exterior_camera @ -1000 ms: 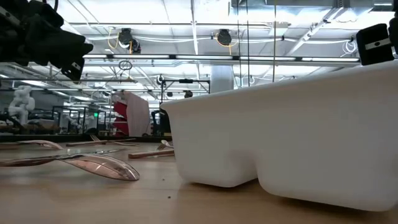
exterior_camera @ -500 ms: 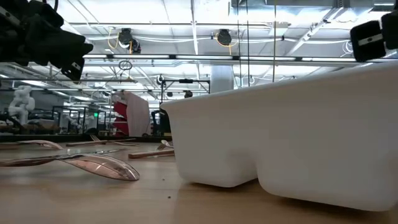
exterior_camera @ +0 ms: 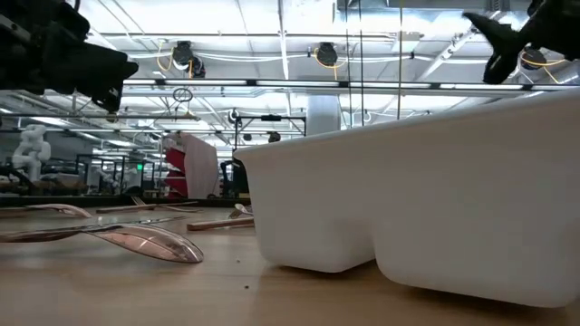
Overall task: Sort silverware
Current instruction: Adjust the silverware tray
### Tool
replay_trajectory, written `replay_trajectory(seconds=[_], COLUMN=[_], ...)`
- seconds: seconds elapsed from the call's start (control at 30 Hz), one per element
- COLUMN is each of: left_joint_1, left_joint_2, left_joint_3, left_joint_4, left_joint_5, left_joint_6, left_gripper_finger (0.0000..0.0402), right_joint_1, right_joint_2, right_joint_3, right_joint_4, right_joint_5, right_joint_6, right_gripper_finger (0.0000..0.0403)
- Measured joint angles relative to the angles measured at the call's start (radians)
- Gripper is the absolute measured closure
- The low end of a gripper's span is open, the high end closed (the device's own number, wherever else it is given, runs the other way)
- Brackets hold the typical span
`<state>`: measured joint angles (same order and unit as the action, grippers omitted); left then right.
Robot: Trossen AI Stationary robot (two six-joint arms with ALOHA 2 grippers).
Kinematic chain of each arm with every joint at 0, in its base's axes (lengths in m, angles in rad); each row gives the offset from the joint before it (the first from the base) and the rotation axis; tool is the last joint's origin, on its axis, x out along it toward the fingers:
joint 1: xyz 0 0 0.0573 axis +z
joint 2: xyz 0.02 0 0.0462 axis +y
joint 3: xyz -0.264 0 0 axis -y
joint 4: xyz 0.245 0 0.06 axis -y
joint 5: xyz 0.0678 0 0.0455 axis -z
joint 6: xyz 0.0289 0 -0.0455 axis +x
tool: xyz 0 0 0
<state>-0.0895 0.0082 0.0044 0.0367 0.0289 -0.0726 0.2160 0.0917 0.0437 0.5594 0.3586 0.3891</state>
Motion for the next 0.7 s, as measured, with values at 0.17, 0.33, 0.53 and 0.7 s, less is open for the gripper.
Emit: replay_trajectory(seconds=[0.17, 0.33, 0.53, 0.7], left_joint_1=[0.000, 0.000, 0.000, 0.000], left_joint_2=[0.000, 0.000, 0.000, 0.000], left_joint_3=[0.000, -0.001, -0.001, -0.001], left_joint_4=[0.128, 0.406, 0.710, 0.800], left_joint_5=[-0.001, -0.002, -0.001, 0.007], left_joint_6=[0.000, 0.001, 0.063, 0.057], left_gripper_finger=[0.0300, 0.0300, 0.0300, 0.0300], right_joint_1=[-0.001, -0.001, -0.001, -0.001], right_joint_2=[0.000, 0.000, 0.000, 0.000], right_joint_3=[0.000, 0.000, 0.000, 0.000], right_joint_4=[-0.009, -0.007, 0.000, 0.006], right_joint_5=[0.200, 0.291, 0.380, 0.402], right_joint_6=[0.058, 0.043, 0.002, -0.012], right_gripper_finger=[0.0220, 0.0220, 0.0220, 0.0220])
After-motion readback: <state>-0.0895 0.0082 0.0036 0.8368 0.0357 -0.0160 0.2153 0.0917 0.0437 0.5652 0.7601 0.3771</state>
